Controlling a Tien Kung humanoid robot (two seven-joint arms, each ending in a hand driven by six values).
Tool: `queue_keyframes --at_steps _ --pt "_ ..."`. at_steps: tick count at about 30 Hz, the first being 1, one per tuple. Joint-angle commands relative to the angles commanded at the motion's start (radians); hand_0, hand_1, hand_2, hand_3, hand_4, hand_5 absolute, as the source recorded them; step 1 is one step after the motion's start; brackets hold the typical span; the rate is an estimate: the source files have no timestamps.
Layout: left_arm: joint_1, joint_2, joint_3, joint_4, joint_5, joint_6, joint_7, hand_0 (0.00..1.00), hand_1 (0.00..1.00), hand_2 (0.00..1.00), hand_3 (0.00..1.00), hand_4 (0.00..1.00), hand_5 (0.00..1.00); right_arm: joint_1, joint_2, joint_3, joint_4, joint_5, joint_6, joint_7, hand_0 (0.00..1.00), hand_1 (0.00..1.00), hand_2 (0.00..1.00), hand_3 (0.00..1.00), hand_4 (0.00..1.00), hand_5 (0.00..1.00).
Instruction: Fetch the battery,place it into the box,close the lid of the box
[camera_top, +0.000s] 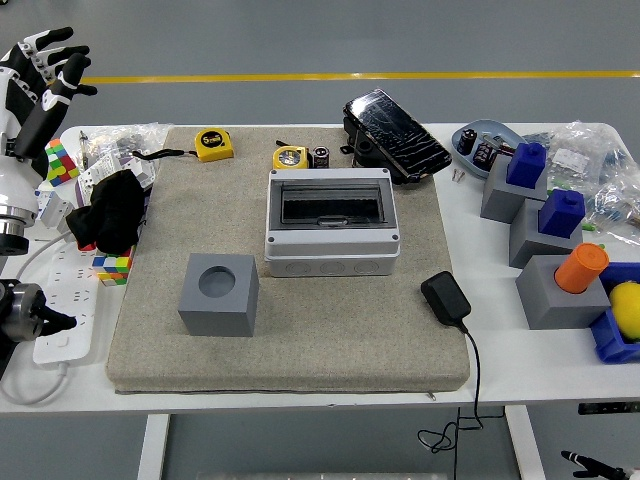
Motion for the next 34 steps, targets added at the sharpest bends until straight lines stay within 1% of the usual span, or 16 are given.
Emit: queue_keyframes --at_steps 10,21,26,34 --pt "-0.007 0.003 -0.002 -0.002 0.017 -0.009 0.021 0.436 0.643 0.638 0.721 0.998 0.615 0.011 0.008 -0.021 0.002 0.011 0.001 0.001 0.669 0.677 0.702 0.547 0.915 0.534" --pt "-0.006 0.003 -0.008 -0.004 0.027 -0.013 0.032 0.426 0.643 0.638 0.721 0.998 0.602 0.013 0.006 -0.037 -0.001 0.022 0.0 0.0 0.671 0.677 0.702 0.547 0.915 0.533" --pt "-0.006 0.004 -0.007 -0.002 0.036 -0.02 0.045 0.425 0.642 0.638 0.719 0.998 0.6 0.013 0.007 -0.041 -0.002 0.025 0.0 0.0 0.669 0.677 0.701 0.547 0.915 0.534" --pt "-0.005 0.004 -0.01 -0.002 0.037 -0.021 0.047 0.424 0.642 0.638 0.718 0.998 0.599 0.014 0.007 -0.056 -0.003 0.034 0.0 0.0 0.671 0.677 0.701 0.547 0.915 0.534"
